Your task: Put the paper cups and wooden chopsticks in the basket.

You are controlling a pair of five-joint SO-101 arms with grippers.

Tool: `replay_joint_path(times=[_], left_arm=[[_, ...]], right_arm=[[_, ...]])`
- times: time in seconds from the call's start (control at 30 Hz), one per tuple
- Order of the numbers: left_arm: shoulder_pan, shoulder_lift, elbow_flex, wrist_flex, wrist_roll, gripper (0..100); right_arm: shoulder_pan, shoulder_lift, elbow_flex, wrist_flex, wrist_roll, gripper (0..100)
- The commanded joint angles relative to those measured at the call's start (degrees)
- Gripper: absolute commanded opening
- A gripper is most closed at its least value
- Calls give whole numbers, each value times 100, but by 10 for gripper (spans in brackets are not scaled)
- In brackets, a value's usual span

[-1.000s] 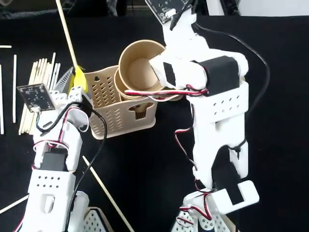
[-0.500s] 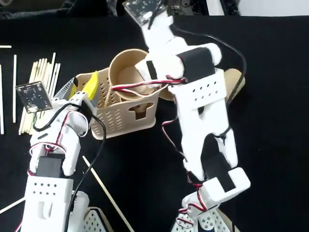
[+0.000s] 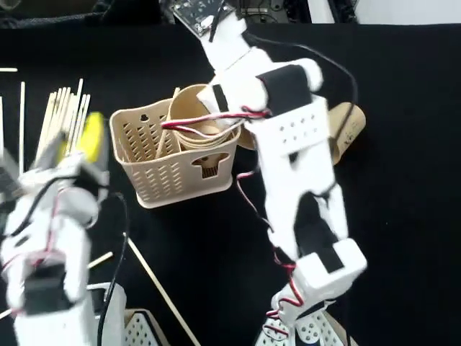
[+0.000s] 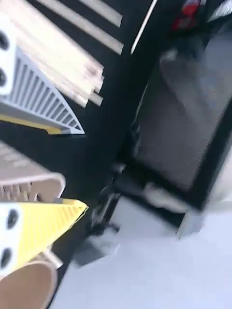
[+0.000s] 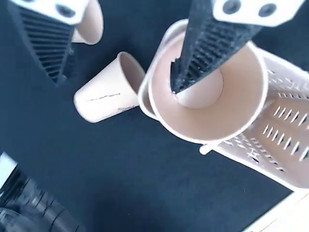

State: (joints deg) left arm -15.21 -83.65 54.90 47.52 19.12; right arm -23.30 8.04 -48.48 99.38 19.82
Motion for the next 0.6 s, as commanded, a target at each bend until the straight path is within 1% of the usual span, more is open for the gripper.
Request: replay_joint_path(times=[0.0,0.07,0.17,0.27,0.33,0.4,0.47,0.5,0.57], left_arm=[[-778,554,-1077,1240,-536,230],[-1068,1196,-1130,1371,-958,244],[-1640,2303,-1165,1354,-1785,252],[-2193,3411,-1226,1020,-2356,265],[-2431,4123,-1218,519,-2743,273],[-2484,4809,-1218,-97,-3156,275],[-2475,5521,-1314,-677,-3288,275],[-2440,5899,-1464,-879,-3279,275],[-2352,6690,-1912,-993,-3297,275]], right_arm=[[88,-725,-259,185,70,329],[237,-989,-233,185,264,306],[914,-1279,215,185,835,275],[1670,-1358,1235,149,2031,261],[2031,-1341,2044,9,2778,262],[2382,-1358,2932,-536,3288,262],[2716,-1385,3714,-1301,3622,264],[2866,-1385,4092,-1741,3745,265],[3095,-1314,4716,-2585,3824,265]])
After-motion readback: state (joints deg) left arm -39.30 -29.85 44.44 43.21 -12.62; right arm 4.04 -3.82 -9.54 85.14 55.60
